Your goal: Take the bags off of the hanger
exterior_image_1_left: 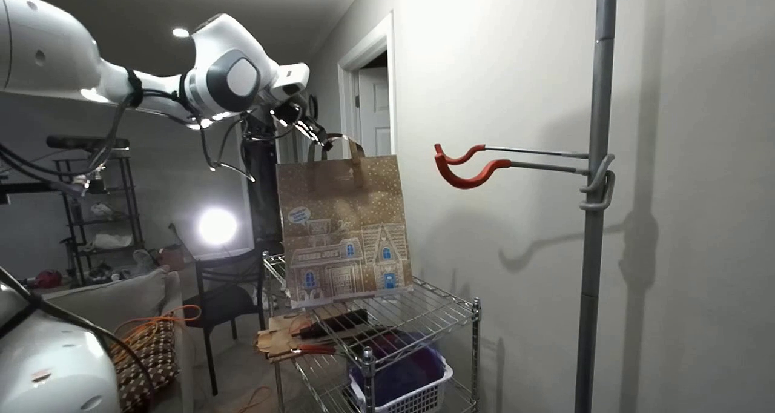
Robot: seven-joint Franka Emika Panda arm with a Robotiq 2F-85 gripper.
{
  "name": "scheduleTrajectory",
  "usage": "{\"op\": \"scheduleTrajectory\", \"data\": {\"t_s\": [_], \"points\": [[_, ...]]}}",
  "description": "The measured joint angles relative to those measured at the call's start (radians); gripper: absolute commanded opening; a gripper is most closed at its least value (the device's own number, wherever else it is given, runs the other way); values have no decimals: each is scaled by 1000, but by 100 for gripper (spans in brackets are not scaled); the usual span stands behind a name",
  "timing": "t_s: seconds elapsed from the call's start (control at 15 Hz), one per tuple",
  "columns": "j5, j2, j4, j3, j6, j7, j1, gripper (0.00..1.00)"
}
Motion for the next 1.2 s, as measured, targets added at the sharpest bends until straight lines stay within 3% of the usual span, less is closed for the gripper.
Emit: {"op": "scheduleTrajectory", "data": {"t_s": [0.2, 0.53, 0.67, 0.87, 1.2], "points": [[148, 39, 25, -39, -6, -208, 64, 4], [296, 94, 63, -226, -86, -552, 246, 4], [348, 109, 82, -286, -149, -685, 284, 4], [395, 132, 111, -299, -234, -834, 241, 4], [390, 176, 141, -269, -262, -927, 139, 4]]}}
